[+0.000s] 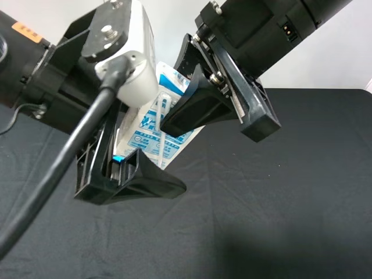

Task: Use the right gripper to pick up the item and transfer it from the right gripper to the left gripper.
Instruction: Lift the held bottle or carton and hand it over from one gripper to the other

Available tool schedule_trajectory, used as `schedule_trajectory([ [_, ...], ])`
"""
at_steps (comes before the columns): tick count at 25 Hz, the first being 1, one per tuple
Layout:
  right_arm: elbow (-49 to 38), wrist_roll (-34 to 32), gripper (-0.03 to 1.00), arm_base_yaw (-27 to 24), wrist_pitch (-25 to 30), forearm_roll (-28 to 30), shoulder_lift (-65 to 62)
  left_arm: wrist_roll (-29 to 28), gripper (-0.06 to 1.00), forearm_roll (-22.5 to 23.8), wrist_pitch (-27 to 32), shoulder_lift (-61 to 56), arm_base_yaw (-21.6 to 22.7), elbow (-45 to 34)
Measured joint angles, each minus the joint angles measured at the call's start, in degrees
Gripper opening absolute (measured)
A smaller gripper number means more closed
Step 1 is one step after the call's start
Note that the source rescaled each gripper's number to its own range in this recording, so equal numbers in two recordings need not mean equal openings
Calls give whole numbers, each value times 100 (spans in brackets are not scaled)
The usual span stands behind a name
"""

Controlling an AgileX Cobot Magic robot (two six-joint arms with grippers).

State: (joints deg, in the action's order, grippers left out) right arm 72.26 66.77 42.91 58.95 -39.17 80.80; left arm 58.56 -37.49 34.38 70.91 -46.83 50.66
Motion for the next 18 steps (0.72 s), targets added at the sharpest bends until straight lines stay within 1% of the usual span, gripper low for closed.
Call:
schedule_trajectory([
  [5,0,158,3,0,106,-93,0,41,74,-18,181,0,0,0],
  [7,0,164,3,0,137,-105,0,43,69,-18,200,0,0,7],
  [14,0,164,3,33,203,-148,0,48,66,-18,399,0,0,27],
  [15,0,164,3,33,203,-153,0,48,64,-18,403,0,0,27],
  [17,0,164,3,46,203,-160,0,48,56,-6,410,0,7,27],
  [18,0,164,3,46,212,-174,0,48,50,2,424,0,7,27],
])
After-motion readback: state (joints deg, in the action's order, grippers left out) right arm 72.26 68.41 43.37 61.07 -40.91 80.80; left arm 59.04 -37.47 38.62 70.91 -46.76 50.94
